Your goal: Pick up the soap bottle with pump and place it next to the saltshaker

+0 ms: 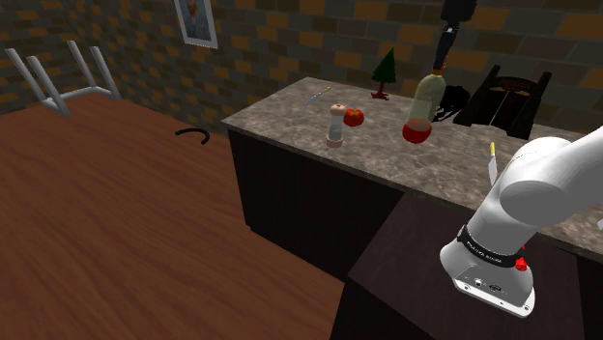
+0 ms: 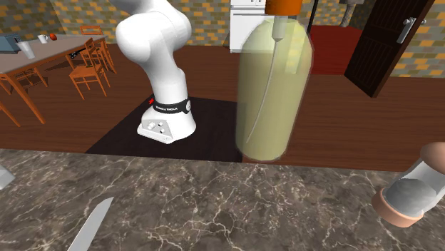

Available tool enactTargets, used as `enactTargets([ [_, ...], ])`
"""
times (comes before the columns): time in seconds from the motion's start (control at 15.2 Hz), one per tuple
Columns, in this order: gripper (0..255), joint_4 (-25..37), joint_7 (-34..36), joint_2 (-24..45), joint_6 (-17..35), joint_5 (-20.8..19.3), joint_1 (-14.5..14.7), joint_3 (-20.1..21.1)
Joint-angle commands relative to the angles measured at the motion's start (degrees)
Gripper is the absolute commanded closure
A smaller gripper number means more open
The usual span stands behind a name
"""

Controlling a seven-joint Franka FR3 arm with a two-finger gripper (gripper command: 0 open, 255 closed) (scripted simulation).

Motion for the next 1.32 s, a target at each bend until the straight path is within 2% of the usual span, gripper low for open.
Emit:
enactTargets([
  [0.0, 255, 1.81, -0.11, 0.4, -1.43, 0.29, 0.17, 0.3],
  [1.25, 255, 21.43, -2.76, 6.45, -15.0, 2.39, 1.37, 1.28],
])
